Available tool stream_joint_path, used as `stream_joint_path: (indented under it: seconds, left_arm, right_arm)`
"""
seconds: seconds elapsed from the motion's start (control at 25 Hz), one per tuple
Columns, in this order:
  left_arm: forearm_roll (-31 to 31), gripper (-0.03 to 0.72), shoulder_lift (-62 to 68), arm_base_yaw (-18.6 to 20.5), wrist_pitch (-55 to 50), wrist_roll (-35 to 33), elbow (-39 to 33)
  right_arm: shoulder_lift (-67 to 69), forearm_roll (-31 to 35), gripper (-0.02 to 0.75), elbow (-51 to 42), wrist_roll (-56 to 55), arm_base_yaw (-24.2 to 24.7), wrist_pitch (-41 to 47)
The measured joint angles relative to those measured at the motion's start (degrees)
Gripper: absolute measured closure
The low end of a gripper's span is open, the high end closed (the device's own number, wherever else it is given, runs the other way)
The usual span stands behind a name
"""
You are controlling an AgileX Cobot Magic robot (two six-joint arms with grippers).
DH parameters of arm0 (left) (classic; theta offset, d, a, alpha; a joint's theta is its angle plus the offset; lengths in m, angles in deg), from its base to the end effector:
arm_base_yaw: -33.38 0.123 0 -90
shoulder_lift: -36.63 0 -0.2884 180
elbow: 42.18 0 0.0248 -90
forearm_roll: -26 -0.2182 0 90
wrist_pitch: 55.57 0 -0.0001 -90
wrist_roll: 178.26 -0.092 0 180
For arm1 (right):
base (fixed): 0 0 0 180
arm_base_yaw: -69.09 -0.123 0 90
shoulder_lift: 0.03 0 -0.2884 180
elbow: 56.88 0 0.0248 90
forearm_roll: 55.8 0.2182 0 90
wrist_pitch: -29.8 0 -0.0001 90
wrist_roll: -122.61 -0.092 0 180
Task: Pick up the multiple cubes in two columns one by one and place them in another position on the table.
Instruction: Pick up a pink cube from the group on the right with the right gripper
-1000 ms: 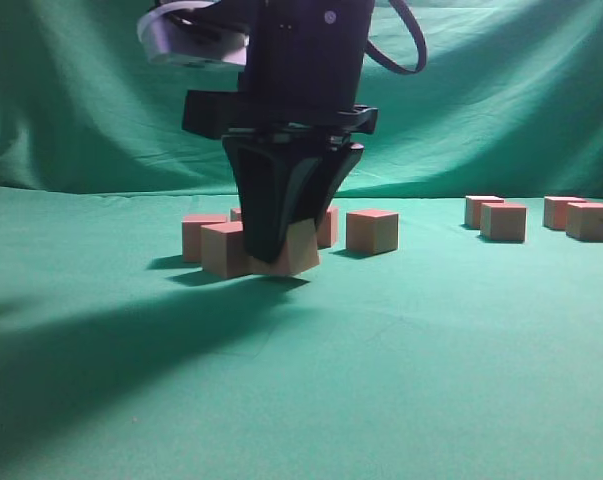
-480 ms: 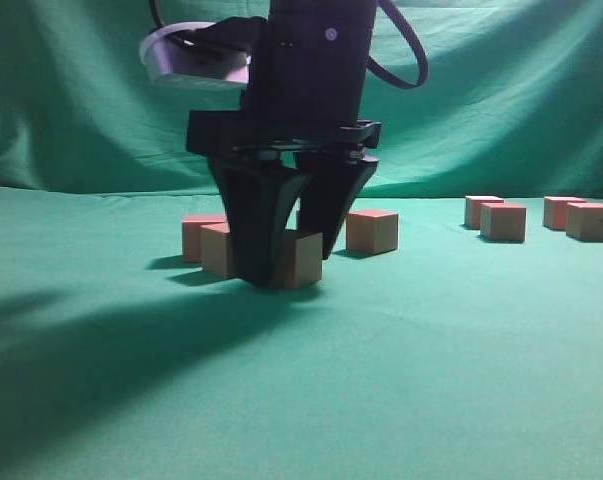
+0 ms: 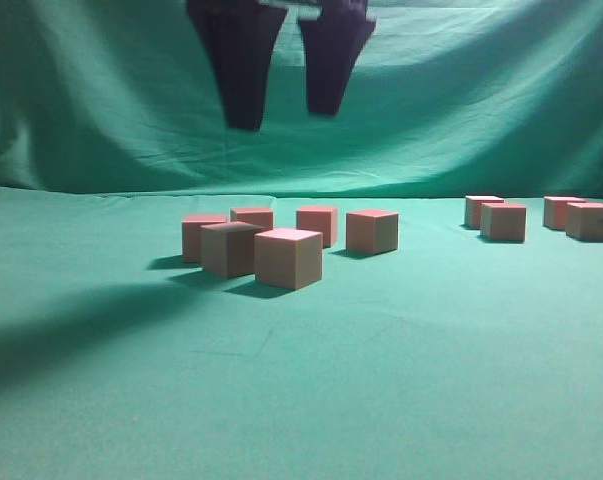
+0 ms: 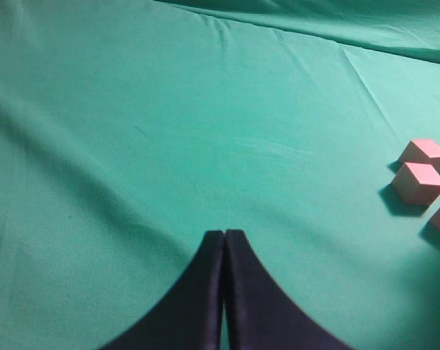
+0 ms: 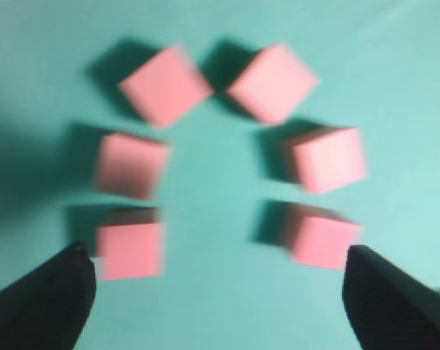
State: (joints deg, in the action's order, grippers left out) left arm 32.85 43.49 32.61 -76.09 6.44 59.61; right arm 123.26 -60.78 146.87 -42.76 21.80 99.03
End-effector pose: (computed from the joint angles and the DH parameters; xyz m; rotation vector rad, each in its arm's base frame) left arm 0.0174 -0.0041 0.1763 -0.1371 1.8391 -0.1837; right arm 0.2737 0.2855 0.2624 -1.5358 2.4950 -0.0376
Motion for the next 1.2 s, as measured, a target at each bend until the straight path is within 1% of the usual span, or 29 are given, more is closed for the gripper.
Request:
stream_joint_path:
  seconds: [0.08, 0.16, 0.24, 0.32, 0.4, 0.44, 0.48, 0.56, 0.64, 0.68, 0.8, 1.2]
  left_arm:
    - [0.00, 0.688, 0.00, 0.00, 0.00, 0.00, 0.00]
    - [0.00, 0.688, 0.00, 0.00, 0.00, 0.00, 0.00]
    - [0.00, 0.688, 0.00, 0.00, 0.00, 0.00, 0.00]
    - [0.00, 0.688, 0.00, 0.00, 0.00, 0.00, 0.00]
    - [0.00, 0.688, 0.00, 0.00, 0.00, 0.00, 0.00]
    - [0.00, 0.688, 0.00, 0.00, 0.00, 0.00, 0.00]
    - [0.00, 0.688, 0.00, 0.00, 0.00, 0.00, 0.00]
    - [0.00, 0.688, 0.00, 0.00, 0.00, 0.00, 0.00]
    - [0.00, 0.688, 0.00, 0.00, 0.00, 0.00, 0.00]
    - [0.00, 0.688, 0.00, 0.00, 0.00, 0.00, 0.00]
    - [0.00, 0.688, 0.00, 0.00, 0.00, 0.00, 0.00]
    - [0.00, 0.688, 0.00, 0.00, 0.00, 0.00, 0.00]
  right_arm:
    - [-1.17, -6.06, 0.075, 2.42, -2.59, 0.00, 0.41]
    - [-2.89, -12.27, 0.075, 2.83, -5.02, 0.69, 0.97]
    - [-4.57, -14.98, 0.075, 3.20, -7.66, 3.30, 1.25]
    - [-5.50, -15.38, 0.075, 3.28, -11.87, 7.55, 1.25]
    - [-5.74, -13.17, 0.075, 3.28, -15.74, 12.72, 1.39]
    - [-5.74, -10.68, 0.118, 3.28, -17.12, 15.62, 1.54]
    - [-5.74, -7.83, 0.130, 3.15, -17.96, 18.32, 1.58]
    - [-5.63, -3.07, 0.128, 2.79, -18.62, 22.54, 1.68]
    - [-5.22, -0.10, 0.128, 2.43, -18.86, 25.87, 1.81]
    - [-4.71, 0.59, 0.181, 2.44, -18.86, 27.06, 1.81]
    - [-2.19, 1.59, 0.179, 2.32, -18.98, 28.59, 1.81]
    - [6.15, 2.96, 0.179, 2.19, -21.91, 28.59, 0.58]
